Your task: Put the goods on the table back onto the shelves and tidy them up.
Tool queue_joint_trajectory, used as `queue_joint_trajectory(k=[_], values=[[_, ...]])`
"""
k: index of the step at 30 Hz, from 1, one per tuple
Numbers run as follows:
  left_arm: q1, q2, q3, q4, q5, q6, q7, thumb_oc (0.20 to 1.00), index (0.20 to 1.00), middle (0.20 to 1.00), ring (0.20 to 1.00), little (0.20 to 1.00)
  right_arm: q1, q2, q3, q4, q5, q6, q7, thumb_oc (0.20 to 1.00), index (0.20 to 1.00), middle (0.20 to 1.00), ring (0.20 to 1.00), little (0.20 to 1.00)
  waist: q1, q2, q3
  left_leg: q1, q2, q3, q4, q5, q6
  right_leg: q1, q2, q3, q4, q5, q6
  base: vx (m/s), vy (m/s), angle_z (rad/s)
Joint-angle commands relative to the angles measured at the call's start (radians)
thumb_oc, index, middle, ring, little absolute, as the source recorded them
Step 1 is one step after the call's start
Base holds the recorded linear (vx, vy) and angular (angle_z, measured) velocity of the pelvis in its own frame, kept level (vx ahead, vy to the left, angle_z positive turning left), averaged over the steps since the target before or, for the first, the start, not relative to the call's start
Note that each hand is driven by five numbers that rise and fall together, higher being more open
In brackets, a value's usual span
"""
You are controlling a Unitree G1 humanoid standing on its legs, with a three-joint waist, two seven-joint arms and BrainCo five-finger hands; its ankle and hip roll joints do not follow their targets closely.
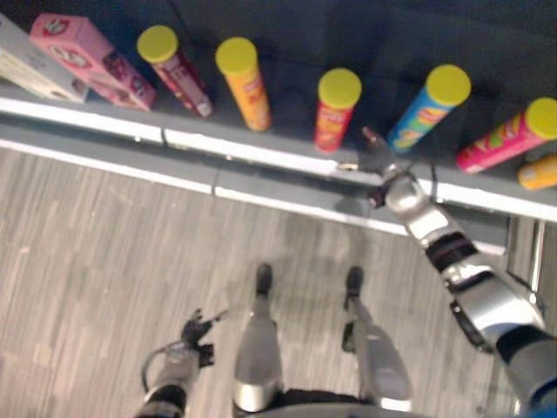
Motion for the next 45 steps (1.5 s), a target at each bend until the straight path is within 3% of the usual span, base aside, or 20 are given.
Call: queue_joint_trajectory(k=[1, 8, 12, 18, 24, 28, 32, 37, 41, 45], values=[[0.01, 0.027, -0.057, 0.029, 0.022, 0.006, 0.011, 1.0, 1.0, 1.0, 1.0, 1.0, -0.042, -0.047, 0.021, -0.011, 0.006, -0.021, 0.008, 1.0, 1.0, 1.0, 1.0, 1.0, -0.012, 0.047, -0.026, 0.112, 0.011, 0.068, 0.007, -0.102, 0.047, -0.036, -0.159, 0.074, 0.124, -0.035, 0.055, 0.0, -0.046, -0.03], [0.013, 0.039, -0.073, 0.031, 0.004, 0.013, 0.008, 1.0, 1.0, 1.0, 1.0, 1.0, 0.235, -0.02, -0.046, -0.247, 0.038, -0.027, 0.09, 1.0, 1.0, 1.0, 1.0, 1.0, -0.047, 0.018, -0.091, 0.122, 0.011, 0.069, 0.007, -0.095, 0.048, 0.016, -0.124, 0.05, 0.048, -0.04, 0.032, 0.02, -0.101, -0.02], [0.017, 0.049, -0.074, 0.029, -0.007, 0.02, -0.001, 1.0, 1.0, 1.0, 1.0, 1.0, 0.514, -0.025, -0.074, -0.482, 0.094, -0.044, 0.22, 1.0, 1.0, 1.0, 1.0, 1.0, -0.076, -0.011, -0.176, 0.119, 0.005, 0.068, 0.007, -0.097, 0.054, 0.037, -0.094, 0.058, 0.009, -0.057, 0.019, 0.05, -0.117, -0.13], [0.01, 0.04, -0.094, 0.023, 0.002, 0.014, -0.013, 1.0, 1.0, 1.0, 1.0, 1.0, 0.713, -0.072, -0.093, -0.535, 0.127, -0.057, 0.311, 1.0, 1.0, 1.0, 1.0, 1.0, -0.099, -0.027, -0.243, 0.132, 0.002, 0.071, 0.007, -0.101, 0.059, 0.054, -0.077, 0.067, 0.004, -0.078, 0.013, 0.04, -0.069, -0.11], [0.033, 0.013, -0.114, -0.031, 0.035, 0.004, -0.038, 1.0, 1.0, 1.0, 1.0, 1.0, 0.846, -0.101, -0.113, -0.327, 0.089, -0.061, 0.371, 1.0, 1.0, 1.0, 1.0, 1.0, -0.105, -0.048, -0.312, 0.148, 0.002, 0.066, 0.007, -0.112, 0.071, 0.056, -0.065, 0.079, 0.004, -0.085, 0.007, 0.02, -0.044, -0.14], [0.053, -0.006, -0.117, -0.039, 0.061, -0.005, -0.048, 1.0, 1.0, 1.0, 1.0, 1.0, 0.886, -0.037, -0.177, -0.105, 0.033, -0.052, 0.362, 1.0, 1.0, 1.0, 1.0, 1.0, -0.101, -0.059, -0.343, 0.182, -0.019, 0.049, 0.007, -0.126, 0.086, 0.052, -0.069, 0.109, 0.004, -0.079, 0.001, 0.03, 0.054, -0.1], [0.051, -0.002, -0.108, -0.043, 0.06, -0.006, -0.051, 1.0, 1.0, 1.0, 1.0, 1.0, 0.894, 0.007, -0.239, -0.025, 0.011, -0.043, 0.34, 1.0, 1.0, 1.0, 1.0, 1.0, -0.103, -0.059, -0.357, 0.194, -0.042, 0.054, 0.007, -0.121, 0.09, 0.033, -0.082, 0.12, 0.004, -0.072, -0.006, 0.0, 0.149, -0.17], [0.036, 0.014, -0.109, -0.034, 0.056, -0.011, -0.031, 1.0, 1.0, 1.0, 1.0, 1.0, 0.914, 0.083, -0.361, 0.022, -0.017, -0.031, 0.288, 1.0, 1.0, 1.0, 1.0, 1.0, -0.145, -0.045, -0.344, 0.197, -0.069, 0.108, 0.007, -0.137, 0.085, -0.044, -0.107, 0.117, 0.034, -0.046, -0.005, -0.04, 0.175, -0.32], [0.023, 0.03, -0.117, -0.02, 0.055, -0.013, -0.018, 1.0, 1.0, 1.0, 1.0, 1.0, 0.923, 0.091, -0.385, 0.055, -0.022, -0.033, 0.268, 1.0, 1.0, 1.0, 1.0, 1.0, -0.154, -0.044, -0.344, 0.188, -0.07, 0.143, 0.007, -0.133, 0.085, 0.008, -0.099, 0.099, 0.059, -0.068, -0.012, -0.12, 0.039, -0.33], [0.013, 0.04, -0.101, 0.012, 0.057, -0.011, -0.013, 1.0, 1.0, 1.0, 1.0, 1.0, 0.918, 0.092, -0.401, 0.147, -0.039, -0.037, 0.252, 1.0, 1.0, 1.0, 1.0, 1.0, -0.127, -0.059, -0.405, 0.144, -0.073, 0.185, 0.007, -0.115, 0.075, 0.129, -0.102, 0.049, 0.048, -0.078, -0.001, -0.15, -0.06, -0.41]])
